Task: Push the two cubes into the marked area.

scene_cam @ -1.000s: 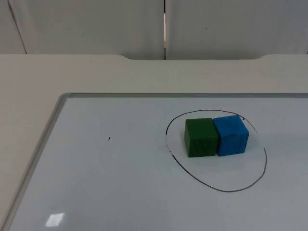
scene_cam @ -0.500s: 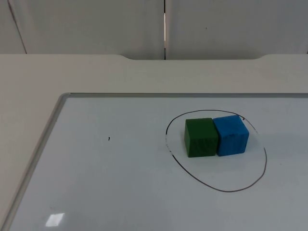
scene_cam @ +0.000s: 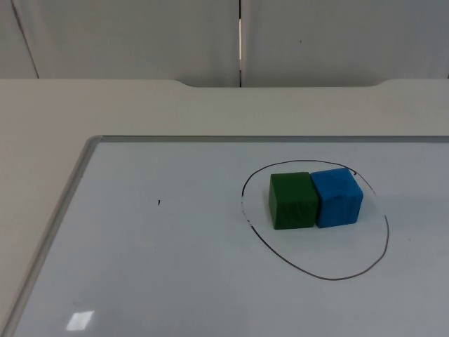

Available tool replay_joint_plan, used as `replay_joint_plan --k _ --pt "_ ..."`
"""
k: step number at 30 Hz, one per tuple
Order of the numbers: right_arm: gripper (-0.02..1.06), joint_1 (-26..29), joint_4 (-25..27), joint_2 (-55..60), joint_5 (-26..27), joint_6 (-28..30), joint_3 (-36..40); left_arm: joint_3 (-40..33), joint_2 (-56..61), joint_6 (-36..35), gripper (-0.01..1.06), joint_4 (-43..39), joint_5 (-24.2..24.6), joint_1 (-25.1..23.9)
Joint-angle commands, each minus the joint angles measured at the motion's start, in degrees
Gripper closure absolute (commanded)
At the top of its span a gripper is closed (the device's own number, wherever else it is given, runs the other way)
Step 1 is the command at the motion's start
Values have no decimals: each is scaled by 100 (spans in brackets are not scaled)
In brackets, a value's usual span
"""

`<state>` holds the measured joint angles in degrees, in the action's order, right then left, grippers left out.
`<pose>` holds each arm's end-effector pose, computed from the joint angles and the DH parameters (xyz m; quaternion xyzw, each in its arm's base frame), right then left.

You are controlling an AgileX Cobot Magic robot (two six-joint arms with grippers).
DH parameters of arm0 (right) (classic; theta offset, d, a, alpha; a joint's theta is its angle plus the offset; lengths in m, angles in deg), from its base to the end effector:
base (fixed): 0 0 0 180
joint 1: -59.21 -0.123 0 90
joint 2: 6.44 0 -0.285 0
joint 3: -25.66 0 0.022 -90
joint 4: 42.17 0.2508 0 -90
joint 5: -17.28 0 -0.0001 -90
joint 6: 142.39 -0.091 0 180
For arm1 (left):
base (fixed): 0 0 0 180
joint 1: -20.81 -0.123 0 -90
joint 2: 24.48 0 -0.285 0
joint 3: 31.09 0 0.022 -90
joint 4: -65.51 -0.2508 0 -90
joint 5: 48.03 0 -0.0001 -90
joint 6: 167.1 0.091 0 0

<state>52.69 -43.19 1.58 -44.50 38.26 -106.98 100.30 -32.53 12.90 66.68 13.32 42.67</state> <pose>-0.0072 -0.0023 0.2817 -0.0529 0.8517 0.0178 0.5211 -0.0048 0.0002 0.2763 0.1629 0.8415 -0.1077 0.5037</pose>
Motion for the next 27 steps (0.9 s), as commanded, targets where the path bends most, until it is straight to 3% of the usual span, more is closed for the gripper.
replay_joint_plan --k 1,7,27 --pt "-1 177 6 -23 -5 -3 38 -29 27 0 0 -25 17 -17" --pt "-1 473 6 -23 -5 -3 38 -29 27 0 0 -25 17 -17" --pt "-1 473 5 -23 -5 -3 38 -29 27 0 0 -14 17 -110"
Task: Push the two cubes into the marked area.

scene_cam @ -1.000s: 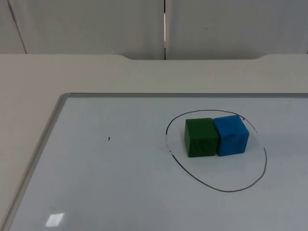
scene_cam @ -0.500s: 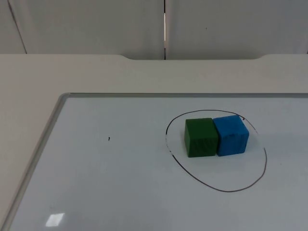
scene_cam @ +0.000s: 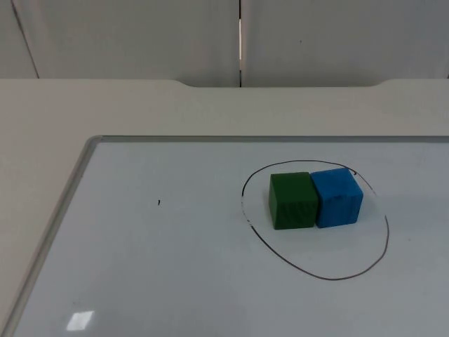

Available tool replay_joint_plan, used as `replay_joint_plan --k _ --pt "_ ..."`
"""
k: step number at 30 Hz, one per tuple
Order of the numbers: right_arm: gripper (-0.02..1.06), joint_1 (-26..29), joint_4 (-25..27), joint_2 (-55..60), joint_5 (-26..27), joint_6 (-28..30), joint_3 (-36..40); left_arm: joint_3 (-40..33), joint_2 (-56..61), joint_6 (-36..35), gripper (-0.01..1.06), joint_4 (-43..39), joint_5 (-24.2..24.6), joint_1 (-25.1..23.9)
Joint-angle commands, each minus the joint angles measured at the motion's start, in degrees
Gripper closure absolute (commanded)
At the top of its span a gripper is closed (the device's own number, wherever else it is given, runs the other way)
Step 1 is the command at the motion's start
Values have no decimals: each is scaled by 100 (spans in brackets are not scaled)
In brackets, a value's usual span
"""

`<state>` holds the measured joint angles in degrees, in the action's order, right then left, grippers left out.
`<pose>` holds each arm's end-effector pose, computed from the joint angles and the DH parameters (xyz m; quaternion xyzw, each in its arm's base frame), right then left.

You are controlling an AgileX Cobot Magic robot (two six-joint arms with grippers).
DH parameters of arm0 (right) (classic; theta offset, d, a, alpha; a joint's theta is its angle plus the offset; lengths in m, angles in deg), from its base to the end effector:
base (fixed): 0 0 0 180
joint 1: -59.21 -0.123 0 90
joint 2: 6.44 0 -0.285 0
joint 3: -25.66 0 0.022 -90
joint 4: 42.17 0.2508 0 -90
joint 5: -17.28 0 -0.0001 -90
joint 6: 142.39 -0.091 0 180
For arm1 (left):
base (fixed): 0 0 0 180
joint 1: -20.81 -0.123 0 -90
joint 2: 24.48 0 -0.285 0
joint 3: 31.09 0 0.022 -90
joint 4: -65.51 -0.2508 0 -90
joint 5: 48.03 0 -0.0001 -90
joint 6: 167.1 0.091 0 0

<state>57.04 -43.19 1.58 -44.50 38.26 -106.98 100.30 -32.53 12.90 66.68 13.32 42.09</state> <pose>-0.0073 -0.0017 0.2817 -0.0205 0.8531 -0.0020 0.5214 -0.0048 0.0001 0.2763 0.1587 0.8424 -0.1051 0.5042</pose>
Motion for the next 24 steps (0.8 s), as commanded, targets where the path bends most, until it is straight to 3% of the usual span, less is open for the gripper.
replay_joint_plan --k 1,12,24 --pt "-1 38 5 -23 -5 -3 38 -29 27 0 0 -14 17 -136" --pt "-1 38 5 -23 -5 -3 38 -29 27 0 0 -14 17 -1428" --pt "-1 38 5 -23 -5 -3 38 -29 27 0 0 -14 17 -2100"
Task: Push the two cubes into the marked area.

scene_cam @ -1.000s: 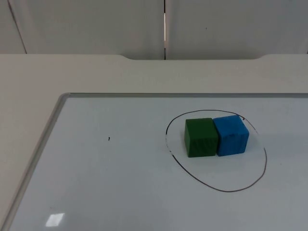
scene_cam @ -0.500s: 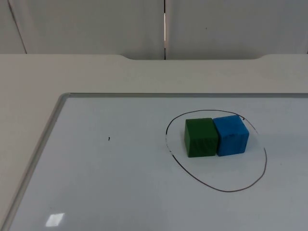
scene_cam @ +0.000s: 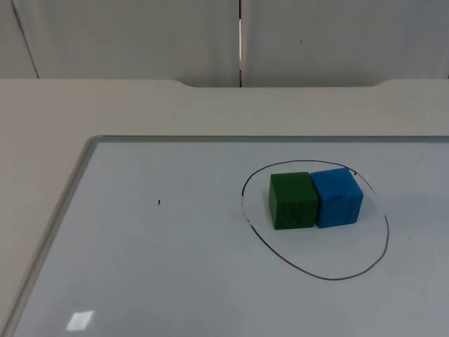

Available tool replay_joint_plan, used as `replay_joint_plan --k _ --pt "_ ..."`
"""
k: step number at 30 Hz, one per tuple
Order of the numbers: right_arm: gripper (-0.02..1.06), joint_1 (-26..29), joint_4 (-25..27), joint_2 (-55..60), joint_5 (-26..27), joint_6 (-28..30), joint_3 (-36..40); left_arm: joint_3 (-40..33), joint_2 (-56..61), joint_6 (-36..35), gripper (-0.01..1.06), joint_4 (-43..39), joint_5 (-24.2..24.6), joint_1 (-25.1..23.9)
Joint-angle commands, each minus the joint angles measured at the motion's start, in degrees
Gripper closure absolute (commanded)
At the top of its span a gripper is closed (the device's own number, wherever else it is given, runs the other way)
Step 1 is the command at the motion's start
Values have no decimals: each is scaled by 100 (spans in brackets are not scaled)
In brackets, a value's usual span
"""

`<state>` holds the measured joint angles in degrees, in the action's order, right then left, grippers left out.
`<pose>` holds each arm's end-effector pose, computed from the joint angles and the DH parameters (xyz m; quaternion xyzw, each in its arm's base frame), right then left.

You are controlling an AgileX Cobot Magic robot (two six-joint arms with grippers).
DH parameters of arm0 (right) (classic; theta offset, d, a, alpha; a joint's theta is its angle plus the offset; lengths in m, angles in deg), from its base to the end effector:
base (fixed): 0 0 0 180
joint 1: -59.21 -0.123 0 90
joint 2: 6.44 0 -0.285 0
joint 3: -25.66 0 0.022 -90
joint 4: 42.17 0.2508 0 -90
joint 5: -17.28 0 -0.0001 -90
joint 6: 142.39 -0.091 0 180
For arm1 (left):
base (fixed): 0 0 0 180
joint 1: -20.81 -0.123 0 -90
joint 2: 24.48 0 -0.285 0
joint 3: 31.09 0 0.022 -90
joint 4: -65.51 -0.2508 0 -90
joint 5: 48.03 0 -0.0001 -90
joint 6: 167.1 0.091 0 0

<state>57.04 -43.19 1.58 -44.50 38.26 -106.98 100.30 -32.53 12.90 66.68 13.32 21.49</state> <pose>-0.0073 -0.0017 0.2817 -0.0205 0.8531 -0.0020 0.5214 -0.0045 -0.0016 0.2763 0.0055 0.8571 -0.0133 0.5149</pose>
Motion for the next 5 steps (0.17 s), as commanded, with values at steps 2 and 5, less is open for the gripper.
replay_joint_plan --k 2,5 --pt "-1 38 5 -23 -5 -3 38 -29 27 0 0 -14 17 -151" --pt "-1 38 20 -23 -5 -3 38 -29 27 0 0 -14 17 -250"
